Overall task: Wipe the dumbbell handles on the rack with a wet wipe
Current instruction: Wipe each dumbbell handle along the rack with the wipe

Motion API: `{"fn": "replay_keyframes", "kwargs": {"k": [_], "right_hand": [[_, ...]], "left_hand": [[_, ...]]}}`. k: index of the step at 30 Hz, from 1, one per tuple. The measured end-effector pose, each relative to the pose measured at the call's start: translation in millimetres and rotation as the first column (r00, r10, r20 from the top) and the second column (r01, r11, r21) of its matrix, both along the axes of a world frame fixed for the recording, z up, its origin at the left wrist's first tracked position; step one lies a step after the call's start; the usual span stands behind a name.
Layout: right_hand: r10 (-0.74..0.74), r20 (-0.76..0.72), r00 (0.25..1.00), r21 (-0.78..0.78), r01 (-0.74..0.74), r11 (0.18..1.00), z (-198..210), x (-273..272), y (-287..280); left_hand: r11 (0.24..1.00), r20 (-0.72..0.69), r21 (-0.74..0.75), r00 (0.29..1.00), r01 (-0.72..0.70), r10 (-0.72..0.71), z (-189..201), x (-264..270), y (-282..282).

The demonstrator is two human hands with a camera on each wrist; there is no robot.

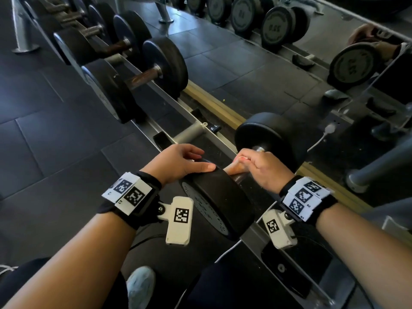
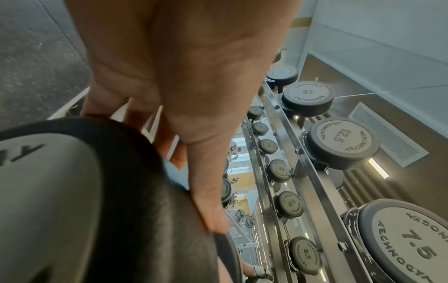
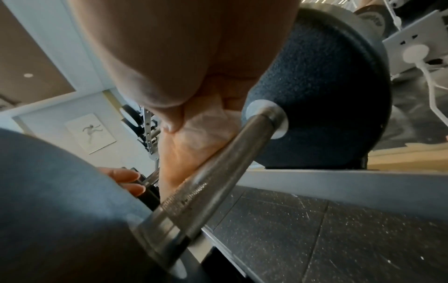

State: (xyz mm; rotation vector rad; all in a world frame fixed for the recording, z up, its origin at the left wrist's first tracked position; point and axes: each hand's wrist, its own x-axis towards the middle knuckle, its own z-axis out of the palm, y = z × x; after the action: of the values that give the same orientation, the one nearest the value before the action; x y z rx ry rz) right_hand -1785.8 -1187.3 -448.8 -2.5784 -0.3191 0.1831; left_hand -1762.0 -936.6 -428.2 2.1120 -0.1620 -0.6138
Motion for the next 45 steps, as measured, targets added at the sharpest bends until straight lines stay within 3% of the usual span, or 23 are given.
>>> {"fn": "replay_keyframes", "kwargs": {"k": [5,8,11,16,20,22,25,29,32,35,37,40,42,45], "right_hand": [[0.018,-0.124,0.992,0.003,-0.017,1.0,13.3,6.7,7.1],[0.0,-0.216,0.976,-0.061,-0.014,0.998,25.0,23.3,17.1],[-0.04,-0.295,0.955,-0.092,0.013,0.996,41.6,44.1,29.9],[-0.075,-0.251,0.965,-0.073,0.058,0.996,73.6,103.3,65.6],[-0.127,-0.187,0.974,0.096,0.147,0.984,93.5,173.7,108.6],[-0.231,-0.186,0.955,0.244,0.273,0.931,98.7,205.3,132.7],[-0.269,-0.339,0.901,0.47,0.41,0.781,103.5,243.1,167.0],[-0.292,-0.404,0.867,0.562,0.487,0.669,97.4,277.8,197.7],[-0.31,-0.316,0.897,0.517,0.437,0.736,78.6,292.4,213.9],[-0.238,-0.136,0.962,0.513,0.274,0.814,59.5,304.0,222.9],[-0.176,0.055,0.983,0.434,0.135,0.891,53.7,316.6,225.9],[-0.055,0.355,0.933,0.169,-0.006,0.986,54.2,339.5,232.0],[0.032,0.42,0.907,0.097,-0.079,0.992,48.4,352.3,237.6],[0.124,0.332,0.935,0.022,-0.139,0.99,23.7,360.7,248.0]], "left_hand": [[1.0,0.026,0.0,0.999,0.019,-0.019,-6.0,-4.3,5.8],[0.994,-0.001,0.018,0.994,0.108,-0.108,-5.1,14.0,13.6],[0.995,-0.02,-0.025,0.995,0.099,-0.1,-0.6,41.6,32.1],[0.994,0.118,0.066,0.988,0.092,-0.099,22.7,102.0,84.6],[0.998,0.268,0.069,0.963,-0.003,-0.015,55.9,153.7,136.0],[0.995,0.367,0.05,0.928,-0.086,0.062,74.7,175.5,157.9],[0.985,0.428,0.019,0.891,-0.173,0.148,89.7,204.1,180.8],[0.943,0.485,0.088,0.841,-0.321,0.241,75.9,239.3,196.0],[0.91,0.471,0.173,0.843,-0.377,0.26,52.5,260.7,200.0],[0.906,0.397,0.236,0.886,-0.352,0.241,29.1,271.0,205.1],[0.929,0.349,0.126,0.892,-0.348,0.286,18.0,271.5,210.0],[0.921,0.351,-0.005,0.862,-0.388,0.365,9.0,268.8,212.7],[0.917,0.359,-0.001,0.856,-0.399,0.373,7.4,269.3,212.0],[0.913,0.345,0.012,0.858,-0.408,0.38,7.9,269.2,214.0]]}}
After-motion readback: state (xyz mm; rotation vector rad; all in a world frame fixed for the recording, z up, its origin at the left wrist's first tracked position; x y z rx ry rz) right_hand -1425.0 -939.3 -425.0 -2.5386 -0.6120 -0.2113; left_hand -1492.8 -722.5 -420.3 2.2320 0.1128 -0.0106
